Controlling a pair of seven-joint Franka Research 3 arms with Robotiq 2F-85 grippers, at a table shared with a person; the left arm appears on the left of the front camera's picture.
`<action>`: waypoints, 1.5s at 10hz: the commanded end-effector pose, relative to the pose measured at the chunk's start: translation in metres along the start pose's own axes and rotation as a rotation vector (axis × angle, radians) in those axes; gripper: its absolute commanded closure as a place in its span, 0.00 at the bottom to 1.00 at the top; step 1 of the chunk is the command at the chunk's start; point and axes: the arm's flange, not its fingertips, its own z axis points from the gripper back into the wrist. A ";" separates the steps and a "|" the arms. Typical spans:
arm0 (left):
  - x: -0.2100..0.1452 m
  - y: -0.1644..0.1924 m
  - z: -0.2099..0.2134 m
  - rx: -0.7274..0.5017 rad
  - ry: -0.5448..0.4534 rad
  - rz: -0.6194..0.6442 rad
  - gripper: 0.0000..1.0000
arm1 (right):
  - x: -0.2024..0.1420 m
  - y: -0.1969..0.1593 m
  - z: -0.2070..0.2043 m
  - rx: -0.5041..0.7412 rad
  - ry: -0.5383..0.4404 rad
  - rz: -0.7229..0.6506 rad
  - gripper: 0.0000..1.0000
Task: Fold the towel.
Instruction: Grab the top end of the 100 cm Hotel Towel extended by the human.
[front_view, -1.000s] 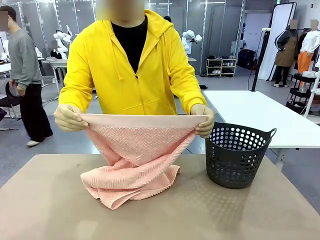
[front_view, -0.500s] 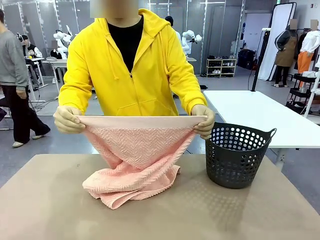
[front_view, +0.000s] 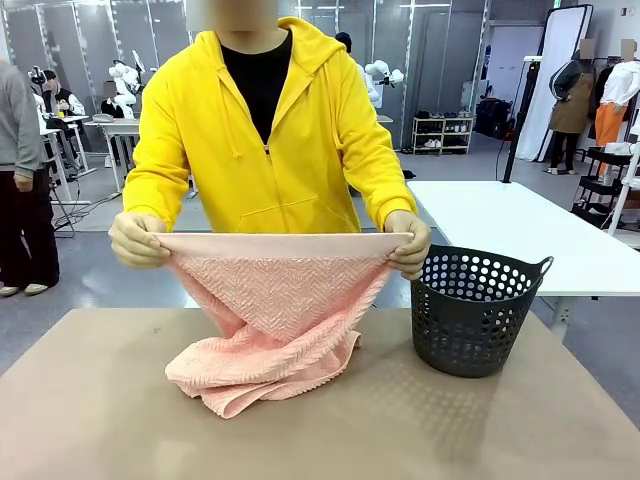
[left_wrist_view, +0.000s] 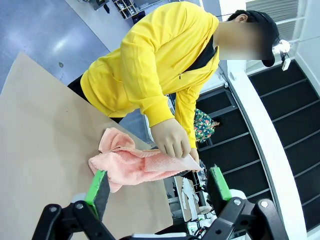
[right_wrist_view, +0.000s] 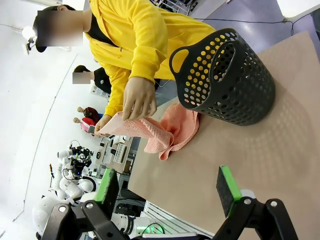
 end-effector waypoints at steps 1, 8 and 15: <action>0.008 -0.021 -0.001 0.000 0.101 -0.161 0.00 | 0.012 0.019 0.004 -0.073 0.042 0.177 0.00; 0.041 -0.218 -0.082 0.152 0.585 -1.102 0.00 | 0.073 0.209 -0.067 -0.231 0.470 1.061 0.00; -0.071 -0.283 -0.183 0.156 0.771 -1.714 0.00 | 0.010 0.301 -0.173 -0.157 0.791 1.512 0.00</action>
